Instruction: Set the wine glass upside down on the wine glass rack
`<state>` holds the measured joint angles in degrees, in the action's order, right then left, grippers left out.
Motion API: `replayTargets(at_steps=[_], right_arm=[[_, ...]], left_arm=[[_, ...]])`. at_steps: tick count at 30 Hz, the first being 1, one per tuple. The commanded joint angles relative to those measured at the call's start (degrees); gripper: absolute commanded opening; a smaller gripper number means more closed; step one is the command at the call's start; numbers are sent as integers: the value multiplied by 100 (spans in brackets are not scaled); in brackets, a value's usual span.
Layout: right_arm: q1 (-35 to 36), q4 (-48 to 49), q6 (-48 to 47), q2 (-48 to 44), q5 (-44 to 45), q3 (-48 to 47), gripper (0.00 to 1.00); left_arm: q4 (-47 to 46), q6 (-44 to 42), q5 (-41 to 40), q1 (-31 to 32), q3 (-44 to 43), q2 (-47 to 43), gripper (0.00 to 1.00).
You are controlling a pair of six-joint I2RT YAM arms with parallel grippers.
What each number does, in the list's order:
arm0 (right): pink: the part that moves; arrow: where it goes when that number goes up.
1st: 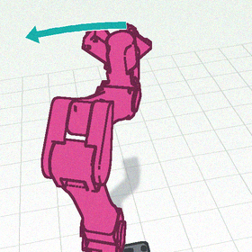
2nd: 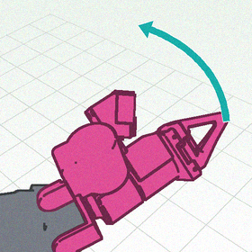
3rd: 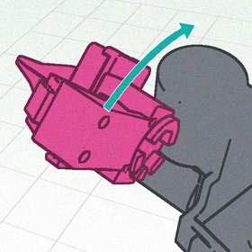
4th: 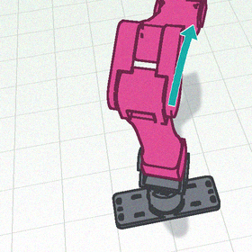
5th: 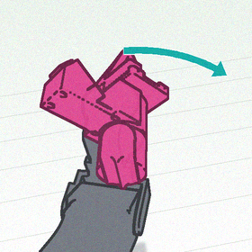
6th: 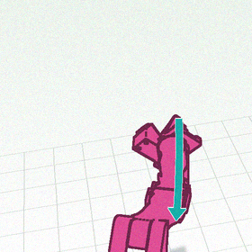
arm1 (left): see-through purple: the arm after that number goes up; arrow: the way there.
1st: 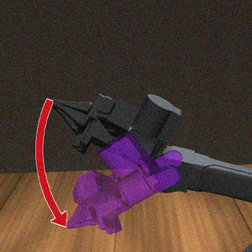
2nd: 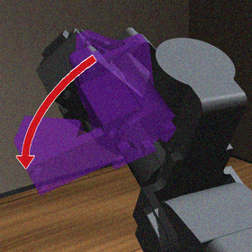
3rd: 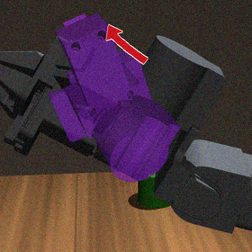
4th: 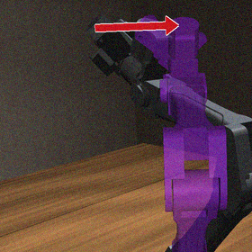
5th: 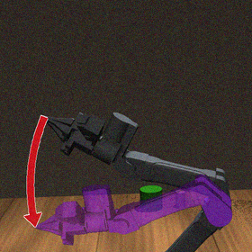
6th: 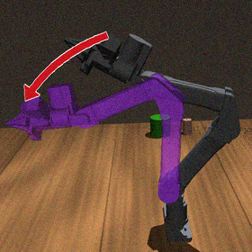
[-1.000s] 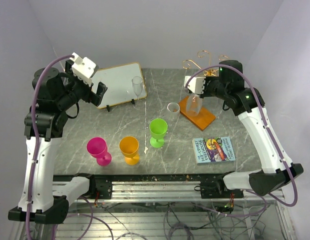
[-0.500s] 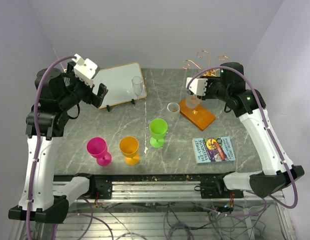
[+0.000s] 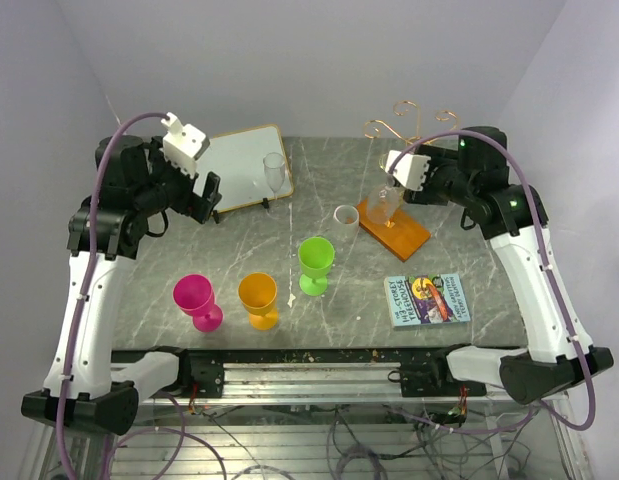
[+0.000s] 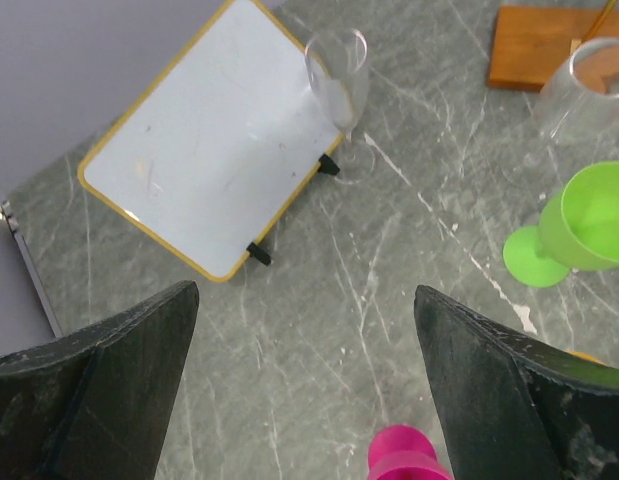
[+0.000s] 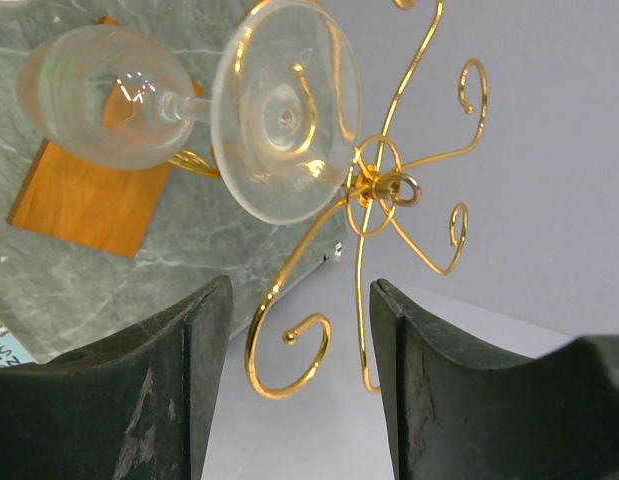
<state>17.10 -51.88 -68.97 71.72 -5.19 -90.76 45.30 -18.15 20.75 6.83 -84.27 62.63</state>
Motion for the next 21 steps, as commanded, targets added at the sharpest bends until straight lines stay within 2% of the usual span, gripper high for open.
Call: replayTargets(at_steps=[1,7,12,15,21], right_arm=[[-175,-178,369,-220,-395,-319,58],[-318,-378,672,-379,-548,-430,62],[-381,-484,998,-388,-746,-534,65],[-408,-613,982,-382,-1110,-569,71],[-462,-701,829,-396,-1352,-552,72]], left_arm=[[745,-243,-330,-50,12,33,100],[2598,-1662,-1118,-50,-110,142,100],[3741,-2455,-1140,-50,154,-11,100],[4035,-2652,-1235,-50,390,-59,100],[3964,-2760,-1240,-50,892,-61,93]])
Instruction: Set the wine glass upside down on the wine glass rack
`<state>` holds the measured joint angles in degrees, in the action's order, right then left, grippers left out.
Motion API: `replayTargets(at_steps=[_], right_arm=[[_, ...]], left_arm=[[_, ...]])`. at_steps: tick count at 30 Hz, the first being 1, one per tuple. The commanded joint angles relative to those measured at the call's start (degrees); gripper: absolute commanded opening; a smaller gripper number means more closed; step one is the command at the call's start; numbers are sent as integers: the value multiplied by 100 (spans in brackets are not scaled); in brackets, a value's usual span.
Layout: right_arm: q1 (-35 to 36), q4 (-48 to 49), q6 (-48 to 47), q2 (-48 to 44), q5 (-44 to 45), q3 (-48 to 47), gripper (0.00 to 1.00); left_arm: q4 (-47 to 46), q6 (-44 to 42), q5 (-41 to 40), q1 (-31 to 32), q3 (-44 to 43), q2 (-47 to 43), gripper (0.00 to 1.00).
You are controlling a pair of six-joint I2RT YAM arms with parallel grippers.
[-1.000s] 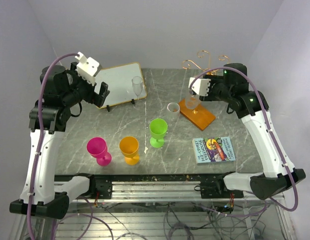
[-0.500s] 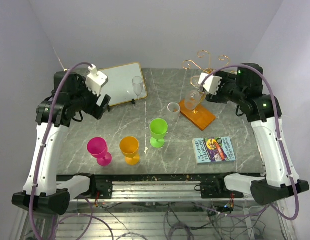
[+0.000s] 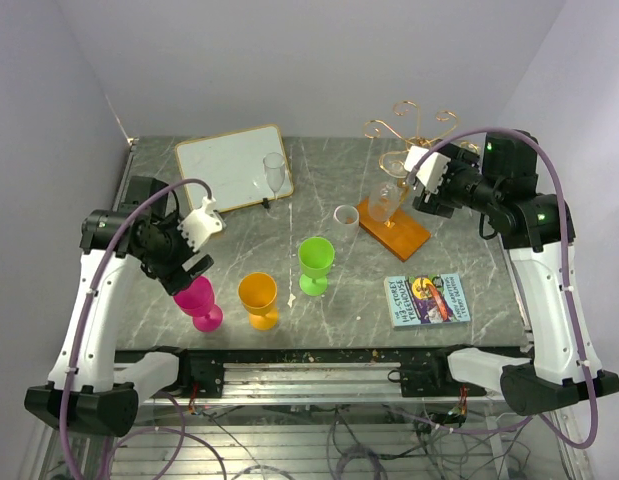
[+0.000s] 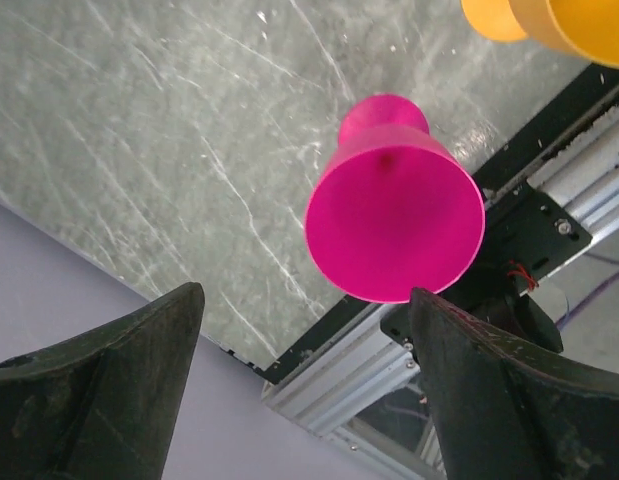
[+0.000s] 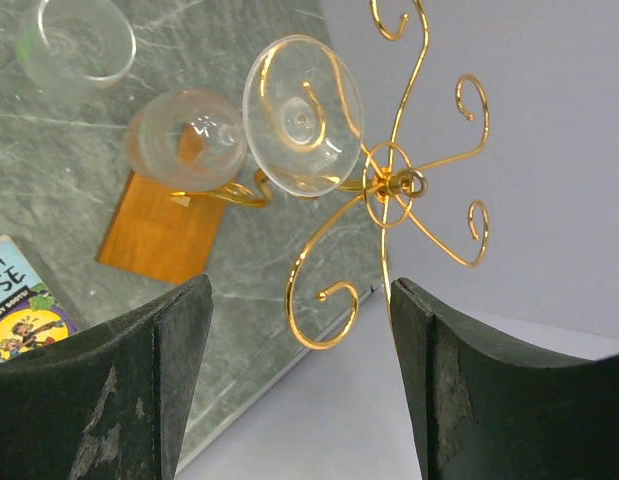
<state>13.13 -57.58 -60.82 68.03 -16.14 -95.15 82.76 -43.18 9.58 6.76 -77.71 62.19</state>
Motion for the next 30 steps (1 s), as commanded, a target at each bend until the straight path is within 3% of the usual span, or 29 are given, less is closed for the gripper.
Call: replayTargets(at_steps=[1,13,18,20,26,30], right_arm=[[-66,-121,9,-20,-238,-105,72],[-96,-16,-9,-35,-74,96,72],[-105,-25,-18,-27,-74,117,72],[-115,-25,6,-17,-111,128,72],[-195,32,142,0,-162,67,72],[-286,71,298,37,-192,-37,77]], left_arm=[[97,-230,-146,-44,345,-9,89],[-874,-209,-186,-44,1274,179,55],[-1151,-133,-82,-44,1516,251,49],[-1218,-110,-10,-44,1566,272,42],[-1182,-70,-24,-44,1403,247,9],[-838,-71,-227,-39,827,209,7]])
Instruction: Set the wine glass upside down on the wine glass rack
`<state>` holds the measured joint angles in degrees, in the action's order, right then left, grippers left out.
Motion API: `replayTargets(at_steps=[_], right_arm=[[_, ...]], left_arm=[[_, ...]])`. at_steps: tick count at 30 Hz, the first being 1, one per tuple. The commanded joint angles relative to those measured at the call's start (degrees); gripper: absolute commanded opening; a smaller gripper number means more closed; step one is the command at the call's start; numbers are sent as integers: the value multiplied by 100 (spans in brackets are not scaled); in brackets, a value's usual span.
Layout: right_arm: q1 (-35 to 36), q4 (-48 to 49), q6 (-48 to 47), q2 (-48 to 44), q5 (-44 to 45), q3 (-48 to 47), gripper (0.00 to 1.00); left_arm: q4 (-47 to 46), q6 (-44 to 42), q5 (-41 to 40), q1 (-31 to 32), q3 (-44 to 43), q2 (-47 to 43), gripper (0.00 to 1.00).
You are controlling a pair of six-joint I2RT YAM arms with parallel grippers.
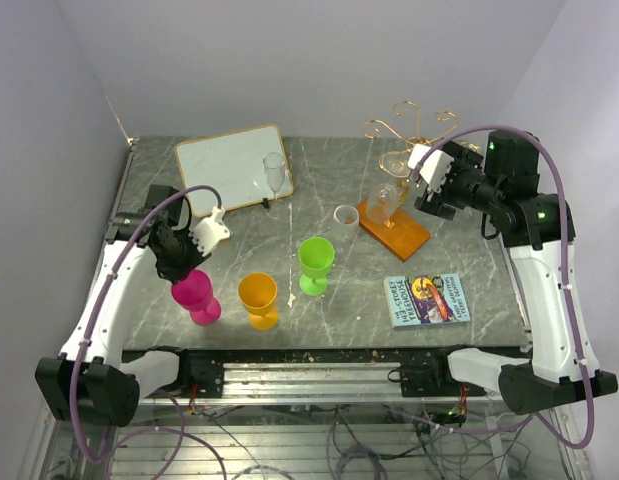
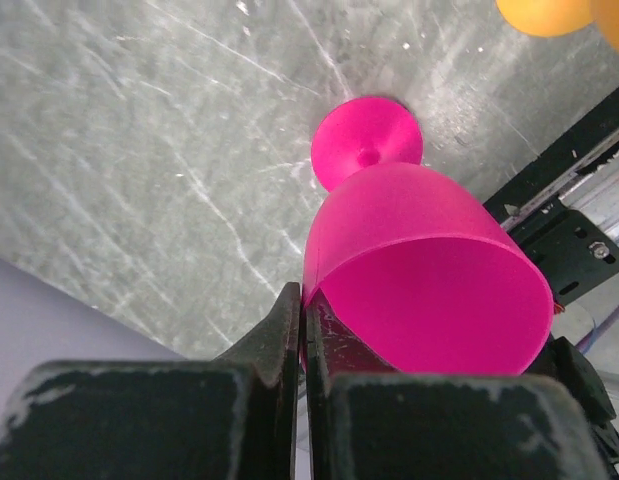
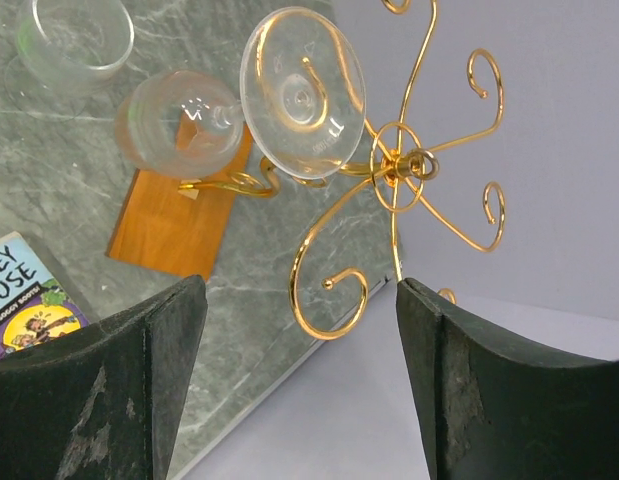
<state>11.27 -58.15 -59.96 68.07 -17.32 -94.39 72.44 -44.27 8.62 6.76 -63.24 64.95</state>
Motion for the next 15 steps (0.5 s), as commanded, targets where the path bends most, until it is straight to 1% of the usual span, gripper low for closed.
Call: replayTargets(at_steps=[1,6,8,9,12,14,15], right_arm=[[-126,128,246,38,-111,-138,77],[-256,321,711,92,-265,-276,79],[-305,381,923,100,-431,-359,80],[-343,391,979,101,-549,-391,82],[-413,645,1211,71,-1033,-326,87],[-415,960,1693,89,-1280,-226,87],[-415,1147,1941,103,-1399,-201,85]], left_arm=[[278,26,-175,-36,-792,-76,7],[590,-7,-305,-30,-1830,-98,7],[555,159,-343,-35,-2328,-66,7],[526,251,-306,-32,-2709,-13,7],[464,566,195,-26,-3588,153,7],[278,932,796,-26,-4080,271,7],[135,1122,1056,-26,-4282,318,7]])
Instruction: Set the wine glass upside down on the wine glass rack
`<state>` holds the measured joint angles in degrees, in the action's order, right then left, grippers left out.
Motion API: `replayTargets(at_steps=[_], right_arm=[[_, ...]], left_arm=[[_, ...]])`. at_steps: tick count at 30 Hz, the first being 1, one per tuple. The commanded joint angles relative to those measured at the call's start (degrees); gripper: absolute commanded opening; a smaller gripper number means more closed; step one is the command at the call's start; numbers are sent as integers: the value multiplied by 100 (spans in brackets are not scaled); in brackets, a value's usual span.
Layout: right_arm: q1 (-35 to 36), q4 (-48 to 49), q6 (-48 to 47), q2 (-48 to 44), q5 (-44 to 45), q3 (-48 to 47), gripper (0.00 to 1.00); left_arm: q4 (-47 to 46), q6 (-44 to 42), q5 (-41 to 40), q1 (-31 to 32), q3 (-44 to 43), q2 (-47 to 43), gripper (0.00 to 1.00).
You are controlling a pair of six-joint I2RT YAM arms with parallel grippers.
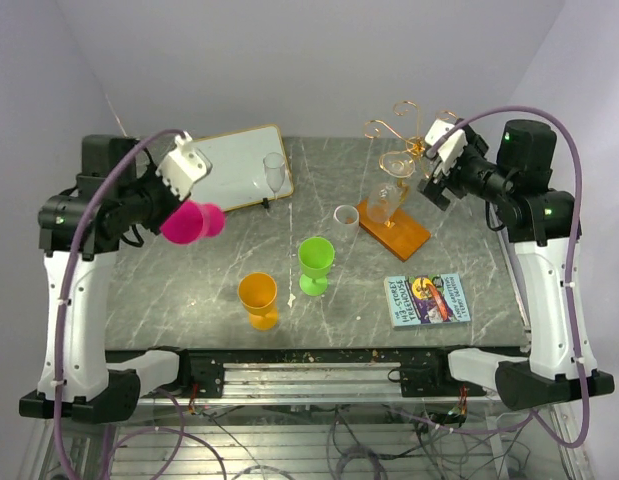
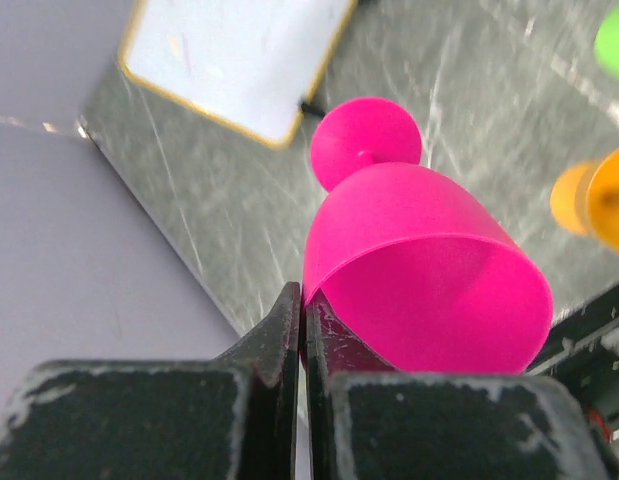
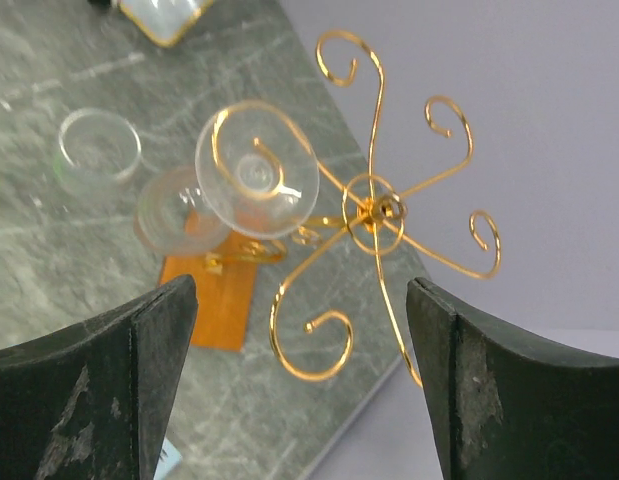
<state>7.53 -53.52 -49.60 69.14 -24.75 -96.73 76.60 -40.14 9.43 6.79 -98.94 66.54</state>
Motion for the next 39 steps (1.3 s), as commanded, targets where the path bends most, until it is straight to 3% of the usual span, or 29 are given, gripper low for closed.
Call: replayTargets(at_steps=[1,8,12,16,23,26,39], right_arm=[[-45,907,1178,20,-789,39,82],[-38,2494,3814,275,-2136,76,73],[67,3578,5278,593,-2567,179,70],[315,4098,6172,967,-2506,137,70],[1091,4272,6531,1568,-2403,-237,69],[1372,4266,6511,1839,-2200,-463,64],[1697,4407,6455,2371,-1462,-1115,55]], left_arm=[[-455,920,1209,-28,-926,218,7],[-2240,2756,2315,-28,-1573,564,7],[-3646,3862,2805,-23,-1159,518,7],[-5144,4881,3051,-13,-672,427,7],[-5676,5350,2926,126,-621,630,7],[-5726,5423,3004,215,-530,704,7],[-5821,5565,3176,294,-64,699,7]])
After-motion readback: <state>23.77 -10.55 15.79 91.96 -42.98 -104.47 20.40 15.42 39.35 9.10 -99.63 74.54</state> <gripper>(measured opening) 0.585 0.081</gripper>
